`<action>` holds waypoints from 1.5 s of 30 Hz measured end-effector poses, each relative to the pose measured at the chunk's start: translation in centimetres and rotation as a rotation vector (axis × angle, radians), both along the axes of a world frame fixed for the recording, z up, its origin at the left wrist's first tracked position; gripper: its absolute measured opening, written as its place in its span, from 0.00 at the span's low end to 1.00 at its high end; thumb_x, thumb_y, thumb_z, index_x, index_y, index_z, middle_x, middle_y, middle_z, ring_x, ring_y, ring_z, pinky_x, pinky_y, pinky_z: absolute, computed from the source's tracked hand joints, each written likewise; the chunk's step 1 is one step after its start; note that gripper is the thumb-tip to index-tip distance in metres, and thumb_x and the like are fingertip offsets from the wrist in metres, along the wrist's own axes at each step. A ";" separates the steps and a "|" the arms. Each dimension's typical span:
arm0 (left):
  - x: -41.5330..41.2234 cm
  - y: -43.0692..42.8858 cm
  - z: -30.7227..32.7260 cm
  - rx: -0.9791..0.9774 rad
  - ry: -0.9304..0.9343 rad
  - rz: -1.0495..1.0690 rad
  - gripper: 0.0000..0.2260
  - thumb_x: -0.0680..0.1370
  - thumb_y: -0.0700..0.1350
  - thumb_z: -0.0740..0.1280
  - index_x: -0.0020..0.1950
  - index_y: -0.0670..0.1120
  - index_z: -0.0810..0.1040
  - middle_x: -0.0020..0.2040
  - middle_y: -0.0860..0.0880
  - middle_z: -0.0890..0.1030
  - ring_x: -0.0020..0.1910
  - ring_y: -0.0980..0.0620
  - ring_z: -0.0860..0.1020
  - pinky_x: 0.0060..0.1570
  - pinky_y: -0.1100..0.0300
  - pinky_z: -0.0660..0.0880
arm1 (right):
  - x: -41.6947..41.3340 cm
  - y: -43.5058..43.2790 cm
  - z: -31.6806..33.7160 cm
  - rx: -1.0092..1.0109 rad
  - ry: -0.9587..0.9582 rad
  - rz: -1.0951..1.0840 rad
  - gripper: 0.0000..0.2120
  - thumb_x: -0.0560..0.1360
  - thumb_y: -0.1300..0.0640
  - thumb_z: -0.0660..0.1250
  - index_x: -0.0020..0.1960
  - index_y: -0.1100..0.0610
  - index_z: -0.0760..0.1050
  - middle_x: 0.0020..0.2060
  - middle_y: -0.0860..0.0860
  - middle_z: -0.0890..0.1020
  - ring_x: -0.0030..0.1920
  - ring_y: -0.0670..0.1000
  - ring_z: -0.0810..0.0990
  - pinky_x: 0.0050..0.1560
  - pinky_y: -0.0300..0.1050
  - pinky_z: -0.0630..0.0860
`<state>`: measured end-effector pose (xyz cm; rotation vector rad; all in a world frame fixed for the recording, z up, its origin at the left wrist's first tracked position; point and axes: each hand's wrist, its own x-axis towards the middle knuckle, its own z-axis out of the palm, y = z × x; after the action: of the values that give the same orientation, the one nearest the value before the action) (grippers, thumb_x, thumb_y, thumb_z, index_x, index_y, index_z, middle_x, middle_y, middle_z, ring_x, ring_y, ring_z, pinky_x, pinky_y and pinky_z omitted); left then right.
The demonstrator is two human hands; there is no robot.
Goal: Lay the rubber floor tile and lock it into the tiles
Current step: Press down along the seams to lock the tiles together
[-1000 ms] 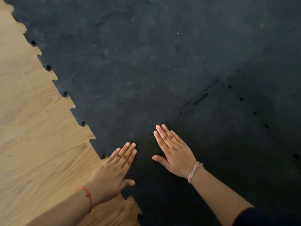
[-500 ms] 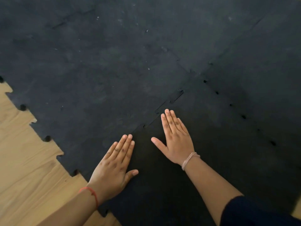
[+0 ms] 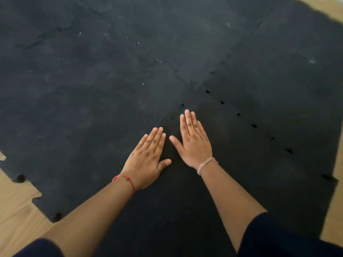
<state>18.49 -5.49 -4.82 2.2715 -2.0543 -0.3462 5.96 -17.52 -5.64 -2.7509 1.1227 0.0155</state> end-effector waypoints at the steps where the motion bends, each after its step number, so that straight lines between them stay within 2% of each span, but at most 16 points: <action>1: 0.2 -1.1 0.0 -0.001 0.003 -0.017 0.31 0.76 0.61 0.37 0.69 0.44 0.31 0.71 0.48 0.30 0.69 0.50 0.27 0.68 0.58 0.29 | 0.1 -1.2 0.0 -0.015 0.016 -0.039 0.35 0.77 0.38 0.41 0.74 0.58 0.38 0.75 0.54 0.40 0.73 0.49 0.35 0.73 0.46 0.39; 4: 0.6 -3.7 -0.3 -0.024 0.026 -0.032 0.31 0.74 0.62 0.35 0.70 0.44 0.31 0.71 0.48 0.30 0.70 0.50 0.28 0.69 0.57 0.29 | 0.6 -2.7 -0.4 -0.038 0.035 -0.062 0.38 0.75 0.35 0.38 0.75 0.60 0.42 0.76 0.56 0.45 0.75 0.51 0.39 0.73 0.46 0.40; 8: 0.5 -3.9 -0.4 0.015 0.021 -0.037 0.33 0.73 0.62 0.31 0.71 0.43 0.32 0.71 0.47 0.29 0.70 0.49 0.27 0.67 0.55 0.26 | 0.7 -2.8 -0.4 -0.033 0.039 -0.061 0.38 0.75 0.36 0.40 0.75 0.60 0.44 0.76 0.57 0.47 0.75 0.51 0.41 0.73 0.46 0.41; 9: 0.5 -3.9 -0.2 0.030 0.002 -0.037 0.33 0.74 0.62 0.32 0.72 0.43 0.35 0.73 0.46 0.32 0.71 0.47 0.30 0.68 0.52 0.29 | 0.8 -2.8 -0.2 -0.021 0.045 -0.061 0.38 0.75 0.36 0.40 0.75 0.60 0.44 0.76 0.56 0.47 0.75 0.51 0.40 0.73 0.46 0.40; 11: 0.6 -4.0 0.5 0.044 -0.038 -0.040 0.32 0.76 0.61 0.40 0.74 0.41 0.49 0.76 0.42 0.48 0.74 0.44 0.45 0.74 0.49 0.39 | 0.9 -2.9 0.0 -0.006 0.050 -0.067 0.37 0.75 0.35 0.39 0.75 0.59 0.42 0.76 0.56 0.45 0.75 0.51 0.39 0.73 0.47 0.39; 13: 0.5 -4.3 0.9 0.044 -0.020 -0.037 0.31 0.77 0.59 0.45 0.72 0.40 0.59 0.73 0.41 0.60 0.73 0.44 0.56 0.73 0.50 0.48 | 1.0 -2.9 0.1 0.004 0.060 -0.066 0.38 0.74 0.35 0.38 0.75 0.58 0.41 0.76 0.55 0.43 0.75 0.51 0.38 0.72 0.46 0.38; 15: 0.5 -4.3 0.9 0.046 -0.021 -0.032 0.32 0.77 0.60 0.42 0.73 0.41 0.53 0.75 0.42 0.54 0.74 0.44 0.50 0.75 0.49 0.45 | 0.9 -3.1 0.2 0.010 0.069 -0.071 0.38 0.74 0.35 0.37 0.75 0.58 0.40 0.76 0.55 0.43 0.75 0.51 0.37 0.72 0.46 0.37; 18: 0.6 -4.1 0.1 0.013 0.007 -0.044 0.33 0.73 0.63 0.31 0.71 0.44 0.33 0.71 0.47 0.30 0.70 0.49 0.28 0.67 0.54 0.28 | 1.1 -3.3 0.1 0.020 0.065 -0.057 0.39 0.73 0.34 0.38 0.75 0.58 0.40 0.76 0.55 0.43 0.74 0.51 0.37 0.73 0.46 0.38; 21: 0.6 -3.9 -0.3 0.003 0.014 -0.057 0.32 0.71 0.63 0.28 0.70 0.46 0.29 0.68 0.50 0.24 0.67 0.51 0.23 0.64 0.59 0.24 | 0.3 -3.8 0.1 0.026 0.083 -0.043 0.42 0.71 0.31 0.36 0.74 0.58 0.37 0.74 0.53 0.38 0.73 0.50 0.34 0.74 0.48 0.40; 25: 0.3 -3.7 -0.1 -0.002 0.001 -0.117 0.32 0.73 0.63 0.30 0.71 0.46 0.31 0.72 0.49 0.30 0.69 0.48 0.27 0.66 0.58 0.23 | -4.1 -6.5 1.1 -0.010 0.151 -0.315 0.50 0.65 0.26 0.34 0.74 0.61 0.37 0.76 0.57 0.40 0.75 0.54 0.36 0.73 0.48 0.39; 27: 0.4 -3.8 0.2 0.014 -0.014 -0.116 0.32 0.74 0.63 0.32 0.73 0.45 0.36 0.74 0.48 0.34 0.72 0.47 0.32 0.67 0.56 0.25 | -5.3 -7.3 1.4 0.007 0.218 -0.337 0.51 0.64 0.26 0.33 0.74 0.61 0.35 0.76 0.58 0.40 0.75 0.54 0.37 0.73 0.48 0.39; 30: 0.5 -3.9 1.0 0.037 -0.033 -0.109 0.30 0.78 0.59 0.44 0.73 0.41 0.59 0.74 0.43 0.59 0.73 0.44 0.57 0.69 0.55 0.41 | -5.1 -7.7 1.1 0.020 0.265 -0.312 0.50 0.63 0.25 0.30 0.71 0.60 0.31 0.76 0.59 0.39 0.75 0.55 0.37 0.72 0.48 0.38; 32: 0.5 -4.0 1.1 0.052 -0.027 -0.109 0.29 0.79 0.58 0.44 0.70 0.40 0.65 0.72 0.43 0.66 0.71 0.44 0.63 0.68 0.54 0.46 | -5.0 -7.8 1.0 0.033 0.274 -0.310 0.50 0.63 0.25 0.30 0.71 0.60 0.31 0.76 0.58 0.39 0.75 0.55 0.38 0.72 0.48 0.39; 37: 0.4 -4.2 1.3 0.092 -0.033 -0.092 0.30 0.79 0.58 0.41 0.69 0.40 0.67 0.71 0.43 0.68 0.69 0.44 0.65 0.69 0.55 0.46 | -5.1 -8.2 1.2 0.059 0.303 -0.292 0.51 0.63 0.25 0.31 0.73 0.60 0.34 0.76 0.58 0.39 0.75 0.55 0.38 0.72 0.48 0.38; 42: 0.2 -4.2 1.5 0.036 -0.050 -0.102 0.29 0.77 0.58 0.50 0.68 0.40 0.68 0.70 0.42 0.69 0.68 0.44 0.67 0.69 0.56 0.45 | -4.9 -8.2 1.6 0.116 0.304 -0.293 0.51 0.63 0.26 0.31 0.73 0.61 0.32 0.75 0.58 0.37 0.75 0.55 0.36 0.72 0.49 0.37; 45: -0.8 -4.2 1.6 0.034 -0.011 -0.048 0.30 0.76 0.57 0.49 0.71 0.39 0.63 0.72 0.40 0.64 0.71 0.41 0.61 0.68 0.57 0.42 | -5.0 -8.1 1.7 0.140 0.266 -0.312 0.50 0.65 0.25 0.36 0.73 0.60 0.32 0.75 0.57 0.36 0.74 0.55 0.34 0.72 0.49 0.37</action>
<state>17.66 -9.70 -3.22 2.2503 -2.1279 -0.3751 1.00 -25.66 -3.97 -2.4743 1.5424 0.4132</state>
